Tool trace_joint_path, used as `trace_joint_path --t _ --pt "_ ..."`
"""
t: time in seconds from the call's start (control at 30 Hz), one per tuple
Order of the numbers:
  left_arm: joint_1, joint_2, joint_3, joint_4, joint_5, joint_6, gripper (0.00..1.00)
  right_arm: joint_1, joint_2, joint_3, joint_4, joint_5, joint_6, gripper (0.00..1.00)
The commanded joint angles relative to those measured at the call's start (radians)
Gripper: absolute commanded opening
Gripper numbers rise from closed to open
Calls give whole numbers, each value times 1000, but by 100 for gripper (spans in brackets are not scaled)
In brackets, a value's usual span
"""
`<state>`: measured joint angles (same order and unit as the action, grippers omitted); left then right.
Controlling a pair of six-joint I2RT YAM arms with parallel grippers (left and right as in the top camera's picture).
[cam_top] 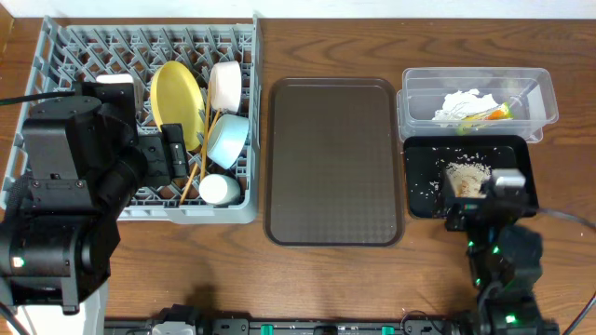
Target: Sort waste into correct bins and load items into the dishwasher
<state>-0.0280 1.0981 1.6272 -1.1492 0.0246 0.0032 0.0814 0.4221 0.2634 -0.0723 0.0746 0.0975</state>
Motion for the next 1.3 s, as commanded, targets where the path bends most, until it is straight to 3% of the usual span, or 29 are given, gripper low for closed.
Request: trace_joint_path --t 0.0,0.27,0.47,1.27 --pt "4 2 6 -2 9 -2 88 -3 -93 -118 50 -17 2 99" --pt "4 2 6 -2 9 -2 89 -2 -264 -260 47 -23 2 99" --pt "4 2 6 -2 9 -2 89 2 -417 -258 15 -27 -47 99" --pt "4 2 6 -2 9 -2 89 11 -409 -258 2 -27 -47 99"
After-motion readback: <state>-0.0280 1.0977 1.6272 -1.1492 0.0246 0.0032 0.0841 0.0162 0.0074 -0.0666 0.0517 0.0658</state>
